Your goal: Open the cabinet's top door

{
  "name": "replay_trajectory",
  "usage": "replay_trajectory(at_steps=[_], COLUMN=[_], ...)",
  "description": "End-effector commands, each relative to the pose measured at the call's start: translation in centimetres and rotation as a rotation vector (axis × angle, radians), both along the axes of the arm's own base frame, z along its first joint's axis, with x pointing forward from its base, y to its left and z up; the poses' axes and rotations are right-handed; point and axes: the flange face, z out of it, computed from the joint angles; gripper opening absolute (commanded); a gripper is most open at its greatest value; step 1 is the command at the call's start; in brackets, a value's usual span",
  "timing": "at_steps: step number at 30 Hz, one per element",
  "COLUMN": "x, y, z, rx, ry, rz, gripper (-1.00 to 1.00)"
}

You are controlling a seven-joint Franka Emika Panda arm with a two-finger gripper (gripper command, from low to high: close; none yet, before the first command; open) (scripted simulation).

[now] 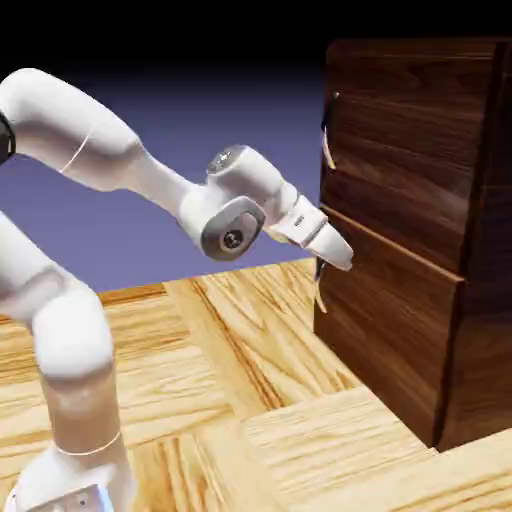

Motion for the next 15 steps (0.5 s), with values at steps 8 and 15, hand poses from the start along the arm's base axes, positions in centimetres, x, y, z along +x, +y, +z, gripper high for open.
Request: replay_trajectory(at_steps=[8,15], x=[-0.4,-1.6], y=[0.9,3.8], z=[9.2,15.4], rx=[0.451,0.882], ry=[-0.241,-0.417], rz=[-0.344,-0.540], gripper=[0.00,0.00])
